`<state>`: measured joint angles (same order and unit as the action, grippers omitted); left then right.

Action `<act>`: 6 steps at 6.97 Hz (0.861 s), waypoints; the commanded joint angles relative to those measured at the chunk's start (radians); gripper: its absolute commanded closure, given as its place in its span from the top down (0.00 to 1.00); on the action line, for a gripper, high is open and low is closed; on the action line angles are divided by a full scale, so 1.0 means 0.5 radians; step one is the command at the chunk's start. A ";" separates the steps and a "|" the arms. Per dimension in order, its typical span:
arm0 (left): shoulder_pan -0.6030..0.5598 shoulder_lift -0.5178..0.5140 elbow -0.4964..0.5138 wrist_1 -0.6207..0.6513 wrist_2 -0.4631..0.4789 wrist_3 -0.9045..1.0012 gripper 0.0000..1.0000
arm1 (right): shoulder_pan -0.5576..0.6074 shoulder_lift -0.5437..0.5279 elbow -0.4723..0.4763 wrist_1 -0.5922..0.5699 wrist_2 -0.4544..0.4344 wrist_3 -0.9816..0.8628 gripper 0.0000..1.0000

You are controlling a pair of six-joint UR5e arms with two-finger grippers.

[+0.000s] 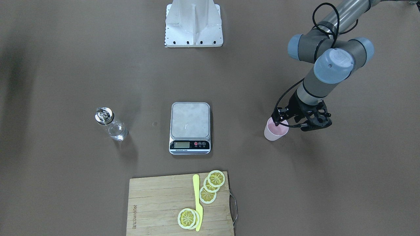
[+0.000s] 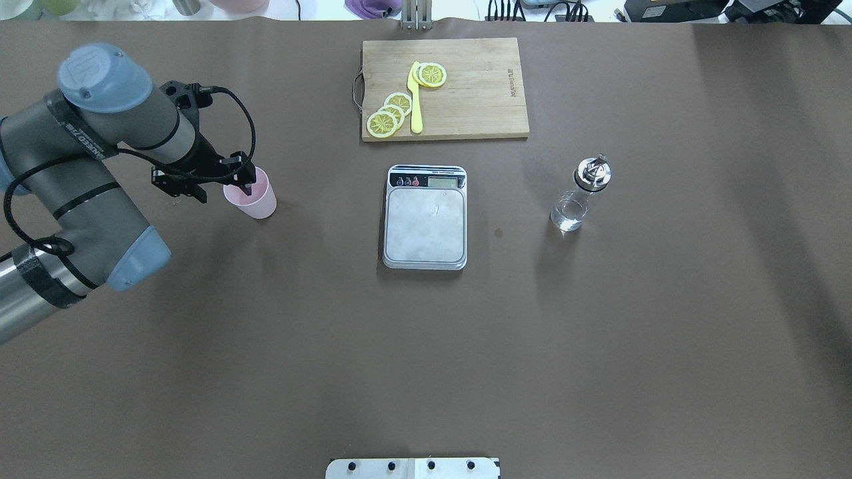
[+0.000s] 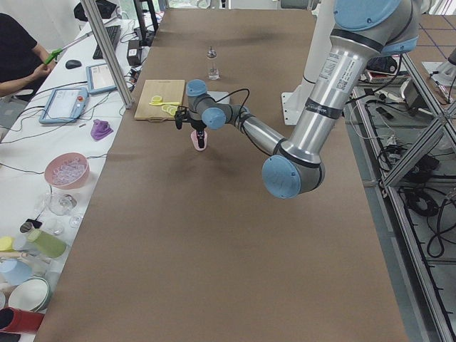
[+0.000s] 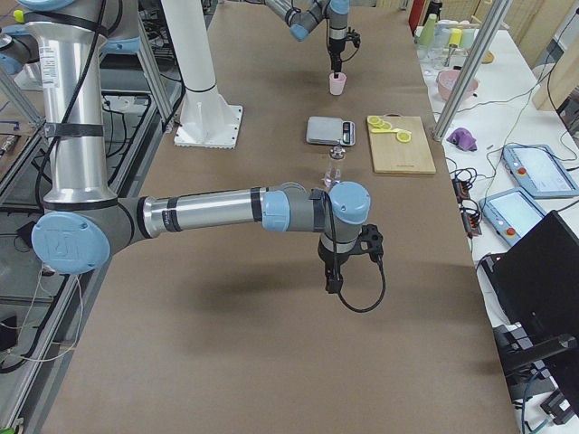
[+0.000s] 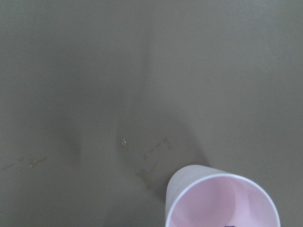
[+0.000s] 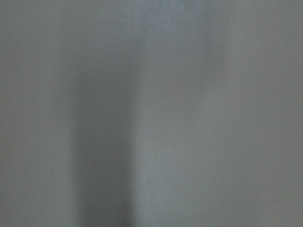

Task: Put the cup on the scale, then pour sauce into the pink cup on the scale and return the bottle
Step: 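Reach the left gripper to the pink cup and grasp it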

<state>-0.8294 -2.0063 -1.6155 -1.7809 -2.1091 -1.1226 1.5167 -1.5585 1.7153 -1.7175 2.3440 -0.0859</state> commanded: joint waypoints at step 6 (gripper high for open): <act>-0.065 -0.052 -0.048 0.030 -0.034 0.002 0.00 | -0.002 -0.006 -0.013 -0.004 0.003 0.000 1.00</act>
<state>-0.8360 -2.0246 -1.6132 -1.7774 -2.1118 -1.1210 1.5160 -1.5609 1.7109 -1.7184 2.3454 -0.0859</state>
